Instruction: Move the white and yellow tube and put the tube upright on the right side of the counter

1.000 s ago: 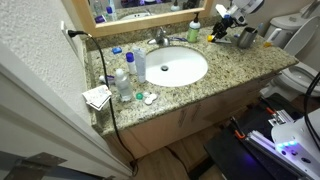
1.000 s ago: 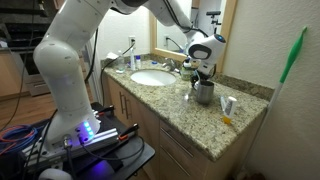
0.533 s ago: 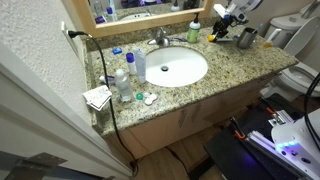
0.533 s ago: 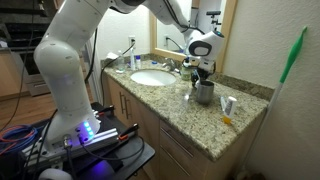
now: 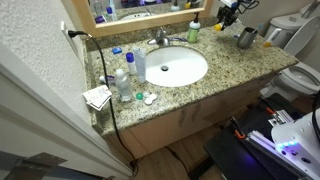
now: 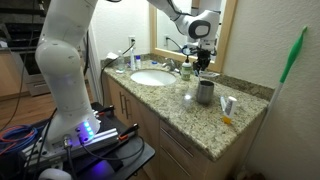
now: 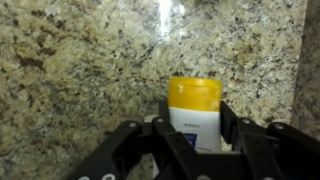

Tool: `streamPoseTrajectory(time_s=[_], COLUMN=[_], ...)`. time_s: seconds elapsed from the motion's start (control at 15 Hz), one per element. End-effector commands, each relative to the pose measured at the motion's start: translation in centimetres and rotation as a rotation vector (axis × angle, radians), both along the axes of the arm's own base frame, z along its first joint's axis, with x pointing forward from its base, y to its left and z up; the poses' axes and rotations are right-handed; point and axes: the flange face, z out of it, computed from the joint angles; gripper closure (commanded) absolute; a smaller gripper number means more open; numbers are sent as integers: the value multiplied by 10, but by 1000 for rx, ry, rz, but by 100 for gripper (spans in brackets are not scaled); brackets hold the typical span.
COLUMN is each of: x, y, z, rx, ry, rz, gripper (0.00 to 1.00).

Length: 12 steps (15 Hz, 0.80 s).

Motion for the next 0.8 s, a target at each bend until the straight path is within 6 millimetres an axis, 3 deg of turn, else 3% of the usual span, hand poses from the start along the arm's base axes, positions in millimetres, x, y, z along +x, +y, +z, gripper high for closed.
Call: streamPoseTrajectory(time_s=[0.0, 0.2, 0.47, 0.53, 0.6, 0.73], x=[-49, -84, -136, -145, -114, -132], y=[25, 51, 93, 99, 86, 100], z=[39, 58, 68, 72, 66, 70], rx=[-154, -313, -522, -505, -492, -495], ry=[44, 81, 129, 143, 153, 149], rz=[129, 257, 441, 485, 409, 449], gripper=[76, 76, 76, 76, 51, 51])
